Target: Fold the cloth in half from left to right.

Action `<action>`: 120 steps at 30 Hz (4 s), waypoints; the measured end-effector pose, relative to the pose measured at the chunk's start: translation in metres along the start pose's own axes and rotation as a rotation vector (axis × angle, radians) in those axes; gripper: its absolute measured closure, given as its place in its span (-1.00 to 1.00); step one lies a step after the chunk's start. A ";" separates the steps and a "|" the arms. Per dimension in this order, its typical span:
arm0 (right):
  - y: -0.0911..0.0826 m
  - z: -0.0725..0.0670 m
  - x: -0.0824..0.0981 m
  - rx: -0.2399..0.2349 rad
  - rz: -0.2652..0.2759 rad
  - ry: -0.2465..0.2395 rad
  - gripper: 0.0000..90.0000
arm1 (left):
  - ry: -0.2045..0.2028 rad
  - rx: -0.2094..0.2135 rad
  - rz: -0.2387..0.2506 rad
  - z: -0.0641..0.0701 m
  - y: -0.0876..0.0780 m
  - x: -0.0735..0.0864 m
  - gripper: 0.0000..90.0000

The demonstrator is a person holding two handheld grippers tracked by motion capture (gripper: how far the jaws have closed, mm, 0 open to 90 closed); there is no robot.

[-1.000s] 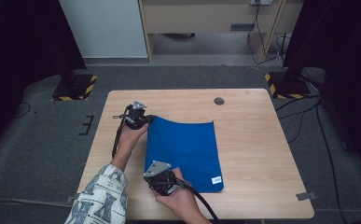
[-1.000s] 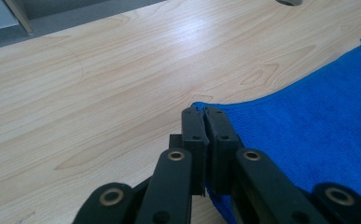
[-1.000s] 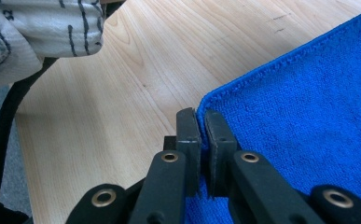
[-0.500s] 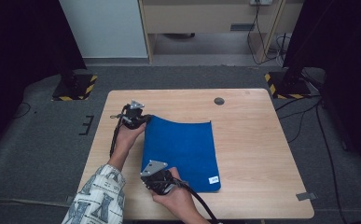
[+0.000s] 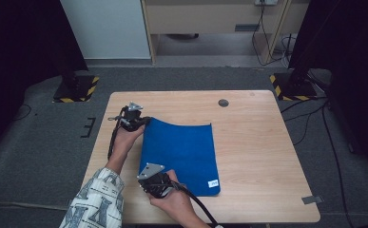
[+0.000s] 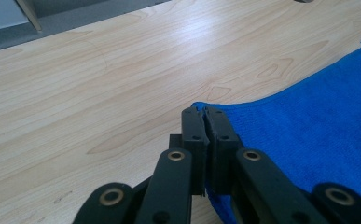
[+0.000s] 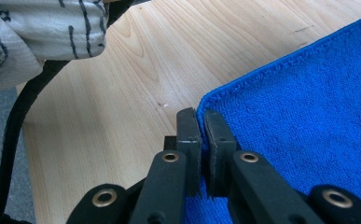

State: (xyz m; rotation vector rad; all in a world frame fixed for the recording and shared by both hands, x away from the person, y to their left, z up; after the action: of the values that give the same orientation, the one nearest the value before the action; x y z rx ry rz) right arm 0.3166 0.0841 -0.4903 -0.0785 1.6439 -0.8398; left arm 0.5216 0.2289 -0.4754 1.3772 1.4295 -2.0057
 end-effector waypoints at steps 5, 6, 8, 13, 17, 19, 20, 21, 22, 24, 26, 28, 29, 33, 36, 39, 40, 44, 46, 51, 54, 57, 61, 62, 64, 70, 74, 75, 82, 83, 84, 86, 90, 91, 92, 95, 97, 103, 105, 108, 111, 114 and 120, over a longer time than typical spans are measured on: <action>0.002 -0.002 -0.001 -0.006 0.004 0.003 0.92 | 0.002 -0.001 0.000 -0.001 -0.002 0.000 0.93; 0.002 -0.002 -0.001 -0.006 0.004 0.004 0.92 | 0.004 -0.002 -0.001 -0.001 -0.002 0.000 0.93; 0.003 -0.003 -0.002 -0.009 0.004 0.001 0.92 | 0.005 -0.001 0.001 -0.002 -0.003 0.000 0.93; 0.004 -0.004 -0.004 -0.011 0.009 0.004 0.92 | 0.007 -0.004 -0.003 -0.003 -0.004 0.000 0.93; 0.006 -0.003 -0.004 -0.014 0.004 0.005 0.92 | 0.007 -0.005 0.000 -0.004 -0.005 0.001 0.93; 0.008 -0.004 -0.005 -0.016 0.005 0.007 0.92 | 0.005 -0.005 0.001 -0.006 -0.006 0.001 0.93; 0.008 -0.004 -0.005 -0.017 0.006 0.007 0.92 | 0.005 -0.003 0.000 -0.006 -0.006 0.001 0.93; 0.009 -0.005 -0.005 -0.015 0.008 0.008 0.92 | 0.006 -0.004 -0.001 -0.007 -0.007 0.001 0.93; 0.010 -0.006 -0.006 -0.018 0.007 0.003 0.92 | 0.003 -0.004 0.001 -0.007 -0.007 0.001 0.93; 0.011 -0.007 -0.007 -0.020 0.008 0.004 0.92 | 0.003 -0.004 0.003 -0.009 -0.009 0.002 0.93; 0.012 -0.008 -0.008 -0.020 0.010 0.009 0.92 | -0.002 -0.007 0.006 -0.011 -0.011 0.002 0.93; 0.013 -0.009 -0.010 -0.024 0.012 0.008 0.92 | -0.004 -0.009 0.009 -0.013 -0.012 0.003 0.93; 0.014 -0.010 -0.011 -0.026 0.014 0.008 0.92 | -0.006 -0.010 0.010 -0.014 -0.013 0.004 0.93; 0.017 -0.013 -0.014 -0.033 0.020 0.007 0.92 | -0.010 -0.012 0.008 -0.020 -0.017 0.006 0.93; 0.020 -0.014 -0.016 -0.039 0.024 0.013 0.92 | -0.018 -0.016 0.016 -0.024 -0.021 0.006 0.93; 0.021 -0.015 -0.019 -0.052 0.033 0.023 0.92 | -0.022 -0.021 0.027 -0.026 -0.026 0.004 0.93; 0.022 -0.015 -0.021 -0.055 0.038 0.024 0.92 | -0.019 -0.023 0.029 -0.026 -0.027 0.003 0.93; 0.021 -0.015 -0.025 -0.060 0.050 0.030 0.92 | -0.017 -0.025 0.038 -0.025 -0.028 0.001 0.93; 0.020 -0.014 -0.024 -0.061 0.051 0.035 0.91 | -0.015 -0.025 0.033 -0.023 -0.026 0.001 0.93; 0.012 -0.009 -0.021 -0.057 0.065 0.044 0.91 | -0.016 -0.032 0.022 -0.016 -0.015 0.001 0.93; 0.007 -0.001 -0.015 -0.058 0.079 0.064 0.92 | -0.008 -0.043 0.008 -0.008 -0.004 0.001 0.93; 0.001 0.008 -0.007 -0.053 0.078 0.073 0.92 | -0.001 -0.036 0.007 0.004 0.006 0.000 0.93; -0.011 0.018 0.006 -0.064 0.087 0.102 0.92 | 0.018 -0.042 0.006 0.022 0.017 -0.003 0.93; -0.015 0.022 0.009 -0.061 0.086 0.106 0.92 | 0.016 -0.042 0.012 0.027 0.020 -0.004 0.93; -0.023 0.029 0.016 -0.044 0.087 0.110 0.92 | 0.028 -0.039 0.014 0.036 0.026 -0.006 0.93; -0.042 0.045 0.030 -0.026 0.093 0.136 0.93 | 0.047 -0.017 -0.012 0.056 0.040 -0.010 0.93; -0.052 0.049 0.035 -0.022 0.096 0.139 0.93 | 0.058 0.003 -0.017 0.067 0.046 -0.016 0.93; -0.054 0.049 0.036 -0.019 0.098 0.142 0.93 | 0.060 0.008 -0.017 0.070 0.047 -0.017 0.93; -0.059 0.053 0.044 -0.009 0.080 0.163 0.93 | 0.077 0.028 -0.028 0.085 0.055 -0.023 0.93; -0.060 0.054 0.044 -0.009 0.080 0.164 0.92 | 0.077 0.029 -0.034 0.086 0.057 -0.022 0.93; -0.060 0.055 0.045 -0.008 0.078 0.164 0.92 | 0.069 0.031 -0.036 0.087 0.059 -0.021 0.93; -0.061 0.056 0.047 -0.006 0.069 0.168 0.92 | 0.069 0.036 -0.038 0.088 0.061 -0.020 0.93; -0.063 0.058 0.052 -0.002 0.065 0.168 0.92 | 0.066 0.044 -0.036 0.091 0.063 -0.020 0.93; -0.065 0.059 0.053 -0.001 0.062 0.173 0.92 | 0.066 0.044 -0.036 0.091 0.063 -0.020 0.93; -0.065 0.060 0.054 0.004 0.062 0.176 0.92 | 0.066 0.046 -0.037 0.092 0.064 -0.020 0.93; -0.068 0.063 0.060 0.016 0.057 0.189 0.92 | 0.060 0.058 -0.038 0.095 0.067 -0.020 0.93; -0.070 0.065 0.063 0.020 0.052 0.194 0.92 | 0.056 0.063 -0.035 0.097 0.068 -0.020 0.93; -0.077 0.069 0.070 0.040 0.047 0.200 0.92 | 0.041 0.078 -0.021 0.100 0.072 -0.021 0.93; -0.079 0.071 0.071 0.047 0.046 0.201 0.92 | 0.036 0.085 -0.016 0.101 0.072 -0.022 0.93; -0.082 0.073 0.075 0.053 0.041 0.206 0.92 | 0.030 0.096 -0.006 0.103 0.072 -0.023 0.93; -0.085 0.074 0.076 0.057 0.043 0.210 0.92 | 0.035 0.097 -0.007 0.107 0.073 -0.024 0.93; -0.089 0.074 0.076 0.060 0.053 0.209 0.92 | 0.036 0.097 -0.003 0.112 0.074 -0.026 0.93; -0.093 0.076 0.081 0.060 0.047 0.213 0.92 | 0.049 0.108 -0.015 0.119 0.078 -0.031 0.93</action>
State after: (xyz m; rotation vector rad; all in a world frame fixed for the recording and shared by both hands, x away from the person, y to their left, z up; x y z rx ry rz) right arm 0.3256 -0.0591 -0.5067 0.0942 1.8102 -0.8853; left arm 0.5301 0.0839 -0.4880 1.4739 1.3730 -2.1003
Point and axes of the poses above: each handheld gripper's, and its own axes: y roughly forward along the jaws, x roughly out of its underside, z roughly to its right, the point moved 1 cm from there along y, roughly forward along the jaws, and after that the axes turned 6 degrees about z, right-handed, at the moved point
